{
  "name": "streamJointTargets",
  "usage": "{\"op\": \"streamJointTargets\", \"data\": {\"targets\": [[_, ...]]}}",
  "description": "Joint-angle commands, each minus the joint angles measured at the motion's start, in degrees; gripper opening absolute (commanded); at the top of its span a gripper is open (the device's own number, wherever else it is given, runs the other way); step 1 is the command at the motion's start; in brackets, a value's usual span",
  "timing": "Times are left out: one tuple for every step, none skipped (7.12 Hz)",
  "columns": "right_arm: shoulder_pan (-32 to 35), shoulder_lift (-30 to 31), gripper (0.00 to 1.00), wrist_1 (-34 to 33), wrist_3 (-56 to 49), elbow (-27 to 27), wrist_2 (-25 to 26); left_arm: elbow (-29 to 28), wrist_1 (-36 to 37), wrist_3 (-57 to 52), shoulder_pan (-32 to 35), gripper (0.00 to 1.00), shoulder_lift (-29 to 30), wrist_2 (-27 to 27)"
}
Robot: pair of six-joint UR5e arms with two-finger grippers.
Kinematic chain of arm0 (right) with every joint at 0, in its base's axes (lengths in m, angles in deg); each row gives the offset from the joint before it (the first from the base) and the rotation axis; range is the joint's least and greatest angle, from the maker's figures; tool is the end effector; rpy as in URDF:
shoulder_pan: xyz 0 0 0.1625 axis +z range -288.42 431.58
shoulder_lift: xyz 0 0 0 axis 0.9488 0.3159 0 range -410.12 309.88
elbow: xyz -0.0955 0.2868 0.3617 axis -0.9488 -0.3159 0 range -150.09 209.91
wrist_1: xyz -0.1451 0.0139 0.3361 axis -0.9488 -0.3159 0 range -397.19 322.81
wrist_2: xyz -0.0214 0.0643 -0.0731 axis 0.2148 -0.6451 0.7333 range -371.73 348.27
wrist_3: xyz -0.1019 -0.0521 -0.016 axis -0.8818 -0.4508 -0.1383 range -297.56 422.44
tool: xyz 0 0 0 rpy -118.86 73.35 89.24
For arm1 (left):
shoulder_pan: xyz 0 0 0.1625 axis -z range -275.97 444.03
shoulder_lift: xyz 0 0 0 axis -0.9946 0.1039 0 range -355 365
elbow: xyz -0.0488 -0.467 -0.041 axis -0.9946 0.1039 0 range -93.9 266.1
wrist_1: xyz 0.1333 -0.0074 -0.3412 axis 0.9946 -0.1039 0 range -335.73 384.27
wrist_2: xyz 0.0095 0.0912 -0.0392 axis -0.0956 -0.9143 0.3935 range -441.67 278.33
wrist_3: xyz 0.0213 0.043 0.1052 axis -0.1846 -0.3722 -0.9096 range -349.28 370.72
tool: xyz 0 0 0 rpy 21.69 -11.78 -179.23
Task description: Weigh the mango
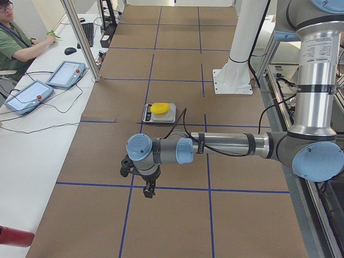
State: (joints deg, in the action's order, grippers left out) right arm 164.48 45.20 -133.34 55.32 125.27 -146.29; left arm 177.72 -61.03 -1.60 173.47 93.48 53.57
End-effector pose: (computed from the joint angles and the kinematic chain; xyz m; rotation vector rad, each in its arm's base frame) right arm 0.0717 -0.3848 0.7242 -0.0329 -0.7827 -0.0285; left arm -0.0470 -0.4222 0.7222 0.0051 0.7937 0.1812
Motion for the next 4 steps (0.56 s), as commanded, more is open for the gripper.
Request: {"op": "streamJointTargets", "data": {"targets": [[0.00, -0.04, 1.00, 0.00, 0.00, 0.00, 0.00, -0.04, -0.31, 0.09, 0.21, 1.00, -0.15, 0.03], [0.00, -0.04, 1.00, 0.00, 0.00, 0.00, 0.00, -0.04, -0.31, 0.27, 0.21, 1.00, -0.07, 0.03], [0.00, 0.05, 1.00, 0.00, 0.00, 0.00, 0.00, 0.05, -0.31, 0.36, 0.30, 1.00, -0.07, 0.03], [0.00, -0.04, 1.00, 0.00, 0.00, 0.00, 0.00, 0.05, -0.31, 0.36, 0.30, 1.00, -0.07, 0.03]]}}
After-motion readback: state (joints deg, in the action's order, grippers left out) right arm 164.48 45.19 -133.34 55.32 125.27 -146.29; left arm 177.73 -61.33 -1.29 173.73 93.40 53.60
